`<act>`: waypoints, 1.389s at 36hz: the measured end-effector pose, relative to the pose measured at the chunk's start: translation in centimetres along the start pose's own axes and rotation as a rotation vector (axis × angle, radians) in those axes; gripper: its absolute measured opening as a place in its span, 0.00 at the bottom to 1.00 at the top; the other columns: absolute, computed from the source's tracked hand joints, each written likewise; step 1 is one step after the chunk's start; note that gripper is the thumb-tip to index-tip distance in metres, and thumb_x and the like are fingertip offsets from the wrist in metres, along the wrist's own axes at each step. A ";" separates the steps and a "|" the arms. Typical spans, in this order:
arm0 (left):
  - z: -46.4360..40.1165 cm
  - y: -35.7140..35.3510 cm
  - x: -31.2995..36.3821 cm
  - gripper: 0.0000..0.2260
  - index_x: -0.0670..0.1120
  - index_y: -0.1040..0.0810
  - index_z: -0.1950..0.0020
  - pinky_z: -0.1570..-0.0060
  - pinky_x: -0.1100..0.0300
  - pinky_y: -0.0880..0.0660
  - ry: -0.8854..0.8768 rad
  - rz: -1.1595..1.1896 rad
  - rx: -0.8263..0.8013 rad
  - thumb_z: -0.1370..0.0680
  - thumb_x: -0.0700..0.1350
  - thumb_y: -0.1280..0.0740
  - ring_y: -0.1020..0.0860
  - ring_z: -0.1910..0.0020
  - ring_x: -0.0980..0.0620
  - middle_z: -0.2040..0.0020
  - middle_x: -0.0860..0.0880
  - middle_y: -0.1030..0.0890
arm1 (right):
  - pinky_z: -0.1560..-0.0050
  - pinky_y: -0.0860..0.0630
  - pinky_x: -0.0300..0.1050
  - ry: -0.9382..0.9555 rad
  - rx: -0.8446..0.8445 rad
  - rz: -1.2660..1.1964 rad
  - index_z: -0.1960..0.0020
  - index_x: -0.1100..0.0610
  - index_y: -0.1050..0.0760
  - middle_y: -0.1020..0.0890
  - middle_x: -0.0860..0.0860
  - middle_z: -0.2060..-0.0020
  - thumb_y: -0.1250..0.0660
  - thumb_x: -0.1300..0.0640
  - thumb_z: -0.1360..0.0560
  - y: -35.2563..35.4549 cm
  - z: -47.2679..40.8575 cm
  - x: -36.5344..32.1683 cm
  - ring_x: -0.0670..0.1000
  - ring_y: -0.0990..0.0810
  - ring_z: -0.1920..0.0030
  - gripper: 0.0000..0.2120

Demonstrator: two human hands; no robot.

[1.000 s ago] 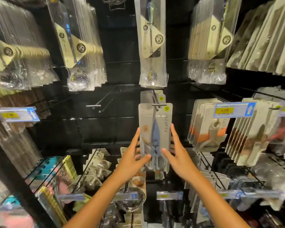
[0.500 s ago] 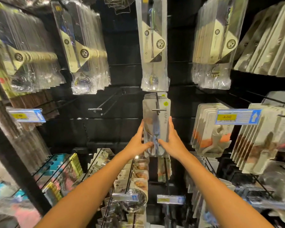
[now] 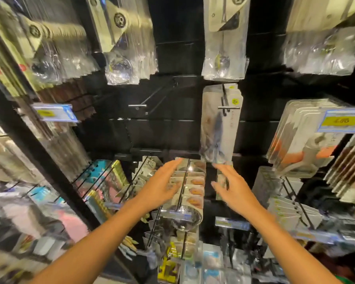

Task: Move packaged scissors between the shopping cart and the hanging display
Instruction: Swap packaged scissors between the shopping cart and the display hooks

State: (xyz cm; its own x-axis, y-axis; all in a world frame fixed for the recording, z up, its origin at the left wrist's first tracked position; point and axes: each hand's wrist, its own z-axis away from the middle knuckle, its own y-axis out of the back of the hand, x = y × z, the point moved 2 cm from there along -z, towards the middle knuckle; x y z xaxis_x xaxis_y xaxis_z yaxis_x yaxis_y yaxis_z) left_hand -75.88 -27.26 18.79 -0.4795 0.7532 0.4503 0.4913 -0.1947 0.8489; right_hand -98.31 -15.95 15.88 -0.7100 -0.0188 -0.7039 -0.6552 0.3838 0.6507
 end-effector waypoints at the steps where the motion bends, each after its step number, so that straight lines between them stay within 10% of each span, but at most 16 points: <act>1: 1.3 0.3 -0.5 0.30 0.53 0.42 0.20 0.30 0.76 0.48 -0.016 -0.027 -0.004 0.19 0.48 0.33 0.42 0.29 0.68 0.23 0.57 0.36 | 0.29 0.30 0.47 0.018 -0.043 0.017 0.26 0.46 0.33 0.28 0.42 0.31 0.31 0.52 0.21 -0.8 0.4 -0.4 0.42 0.28 0.35 0.26; 10: 16.4 3.0 -7.9 0.27 0.54 0.39 0.20 0.23 0.60 0.45 0.107 -0.077 0.016 0.18 0.54 0.36 0.43 0.22 0.58 0.21 0.55 0.38 | 0.30 0.51 0.24 0.161 -0.453 0.081 0.30 0.31 0.46 0.45 0.32 0.29 0.37 0.47 0.18 -11.0 3.3 -7.0 0.34 0.46 0.28 0.24; 14: 24.5 4.7 -10.6 0.26 0.52 0.36 0.22 0.26 0.70 0.48 0.221 -0.065 0.059 0.19 0.57 0.38 0.40 0.23 0.56 0.22 0.53 0.36 | 0.24 0.39 0.43 0.228 -0.561 0.054 0.25 0.33 0.42 0.39 0.35 0.25 0.36 0.43 0.19 -16.4 4.6 -11.0 0.39 0.41 0.24 0.26; 18: 33.7 6.2 -12.9 0.27 0.54 0.37 0.21 0.26 0.54 0.36 0.356 -0.069 0.117 0.19 0.61 0.41 0.36 0.24 0.54 0.24 0.53 0.32 | 0.24 0.37 0.46 0.314 -0.684 0.065 0.23 0.41 0.39 0.37 0.39 0.24 0.42 0.33 0.23 -22.5 6.7 -15.5 0.42 0.39 0.24 0.31; 24: 46.7 7.5 -14.2 0.28 0.55 0.37 0.22 0.28 0.71 0.44 0.631 -0.004 0.246 0.20 0.63 0.42 0.44 0.28 0.68 0.25 0.60 0.38 | 0.25 0.36 0.44 0.361 -0.884 0.034 0.26 0.36 0.37 0.35 0.36 0.27 0.41 0.30 0.24 -31.2 11.4 -20.7 0.40 0.37 0.25 0.28; 28: 55.3 7.3 -15.8 0.26 0.60 0.39 0.21 0.25 0.59 0.38 0.786 0.036 0.262 0.19 0.61 0.39 0.40 0.24 0.61 0.22 0.60 0.38 | 0.32 0.46 0.24 0.392 -1.013 0.081 0.25 0.40 0.38 0.38 0.33 0.31 0.39 0.37 0.22 -36.2 14.6 -24.1 0.35 0.41 0.30 0.27; 34: 65.1 7.6 -15.1 0.24 0.63 0.38 0.24 0.34 0.64 0.32 0.965 0.096 0.337 0.20 0.65 0.43 0.30 0.38 0.64 0.29 0.62 0.32 | 0.25 0.35 0.46 0.393 -1.183 0.057 0.28 0.37 0.35 0.33 0.37 0.29 0.39 0.31 0.25 -43.3 18.7 -27.2 0.42 0.35 0.26 0.28; 40: 72.6 6.9 -14.2 0.30 0.57 0.36 0.24 0.32 0.75 0.43 1.180 0.191 0.428 0.23 0.69 0.42 0.34 0.30 0.61 0.28 0.60 0.32 | 0.38 0.37 0.22 0.437 -1.295 0.045 0.26 0.44 0.33 0.30 0.39 0.30 0.45 0.23 0.31 -48.5 21.5 -30.4 0.40 0.32 0.30 0.40; 47: 78.5 5.4 -14.9 0.31 0.63 0.36 0.27 0.26 0.58 0.37 1.356 0.178 0.471 0.26 0.75 0.50 0.35 0.27 0.58 0.27 0.59 0.33 | 0.39 0.35 0.22 0.495 -1.386 0.110 0.29 0.35 0.35 0.29 0.41 0.30 0.36 0.32 0.25 -53.8 21.9 -32.7 0.41 0.31 0.29 0.26; 50: 79.4 5.6 -16.0 0.32 0.62 0.35 0.27 0.27 0.63 0.42 1.410 0.173 0.435 0.26 0.75 0.48 0.37 0.26 0.58 0.27 0.61 0.35 | 0.30 0.32 0.37 0.545 -1.417 0.123 0.27 0.37 0.34 0.30 0.38 0.30 0.37 0.32 0.24 -56.1 21.0 -33.3 0.39 0.32 0.29 0.27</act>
State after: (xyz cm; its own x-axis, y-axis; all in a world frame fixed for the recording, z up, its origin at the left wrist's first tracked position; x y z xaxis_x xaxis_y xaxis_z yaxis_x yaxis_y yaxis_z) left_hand -7.71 9.46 -5.59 -0.5615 -0.5238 0.6407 0.6657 0.1740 0.7256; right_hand -32.51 -17.51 -3.20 -0.5749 -0.5028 -0.6455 -0.0612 -0.7603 0.6467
